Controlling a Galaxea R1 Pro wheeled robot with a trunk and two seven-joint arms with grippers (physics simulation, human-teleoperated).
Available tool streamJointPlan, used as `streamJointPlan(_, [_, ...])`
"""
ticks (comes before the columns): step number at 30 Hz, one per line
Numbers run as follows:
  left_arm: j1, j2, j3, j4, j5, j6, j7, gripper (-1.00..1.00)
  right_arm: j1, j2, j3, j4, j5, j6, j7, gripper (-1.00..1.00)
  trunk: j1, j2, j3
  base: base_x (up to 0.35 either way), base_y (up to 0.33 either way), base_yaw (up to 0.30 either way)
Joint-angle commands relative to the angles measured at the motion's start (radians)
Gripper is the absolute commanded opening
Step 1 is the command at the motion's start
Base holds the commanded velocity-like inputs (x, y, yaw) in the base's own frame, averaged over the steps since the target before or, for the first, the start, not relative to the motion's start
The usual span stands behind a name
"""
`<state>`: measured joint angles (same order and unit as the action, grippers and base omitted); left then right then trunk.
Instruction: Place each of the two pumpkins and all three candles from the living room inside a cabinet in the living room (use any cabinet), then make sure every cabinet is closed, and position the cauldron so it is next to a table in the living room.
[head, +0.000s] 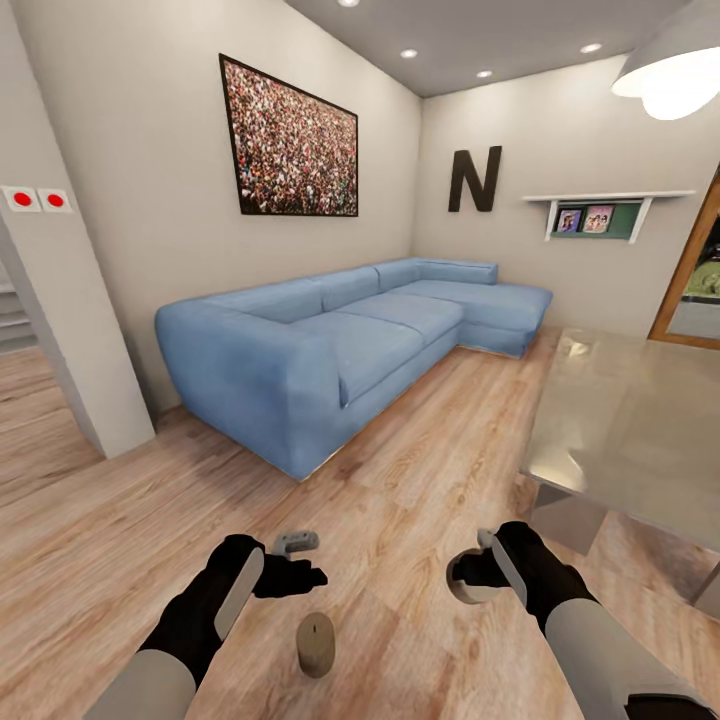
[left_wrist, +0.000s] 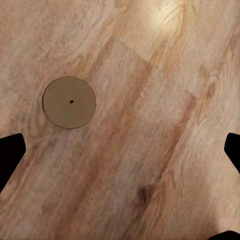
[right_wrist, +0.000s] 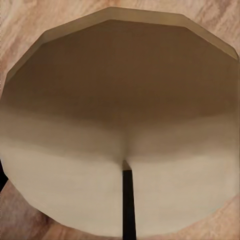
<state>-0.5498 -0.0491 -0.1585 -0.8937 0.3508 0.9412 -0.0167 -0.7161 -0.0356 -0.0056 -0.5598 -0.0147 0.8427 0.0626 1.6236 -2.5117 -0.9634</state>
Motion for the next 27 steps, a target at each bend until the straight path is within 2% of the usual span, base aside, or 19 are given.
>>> streamJointPlan(1, [0.0, 0.0, 0.0, -0.001, -0.002, 0.004, -0.002, 1.0, 0.0, 0.0, -0.001, -0.001, -0.002, 0.005, 0.002, -1.0, 0.0, 0.0, -0.001, 0.0, 0.0, 0.0])
streamJointPlan(3, [-0.001, 0.0, -0.01, -0.001, -0.002, 0.004, -0.002, 1.0, 0.0, 0.0, -0.001, -0.002, -0.003, 0.005, 0.003, -1.0, 0.0, 0.0, -0.001, 0.0, 0.0, 0.0])
streamJointPlan(5, [-0.001, 0.0, -0.055, -0.002, -0.002, 0.003, 0.0, 1.0, 0.0, 0.001, -0.001, -0.002, -0.003, 0.005, 0.003, -1.0, 0.0, 0.0, -0.001, 0.0, 0.0, 0.0])
streamJointPlan(11, [-0.001, -0.004, -0.116, -0.001, -0.001, 0.002, 0.006, 1.0, 0.0, 0.014, 0.0, -0.004, -0.004, 0.004, 0.001, -1.0, 0.0, 0.0, -0.001, 0.0, 0.0, 0.0])
streamJointPlan(15, [-0.001, -0.012, -0.121, 0.04, -0.001, -0.004, 0.007, 1.0, 0.0, 0.037, 0.001, -0.01, -0.003, 0.005, -0.002, -1.0, 0.0, 0.0, -0.001, 0.0, 0.0, 0.0])
streamJointPlan(20, [-0.001, -0.038, -0.122, 0.137, -0.002, -0.038, 0.006, 1.0, 0.0, 0.046, 0.001, -0.013, -0.003, 0.007, -0.003, -1.0, 0.0, 0.0, -0.001, 0.0, 0.0, 0.0])
streamJointPlan(23, [-0.001, -0.042, -0.122, 0.171, -0.003, -0.06, 0.007, 1.0, 0.0, 0.049, 0.002, -0.013, -0.002, 0.007, -0.003, -1.0, 0.0, 0.0, -0.001, 0.0, 0.0, 0.0])
streamJointPlan(27, [-0.002, -0.044, -0.122, 0.221, -0.004, -0.069, 0.008, 1.0, 0.0, 0.072, 0.002, -0.03, -0.002, 0.008, -0.003, -1.0, 0.0, 0.0, -0.001, 0.0, 0.0, 0.0])
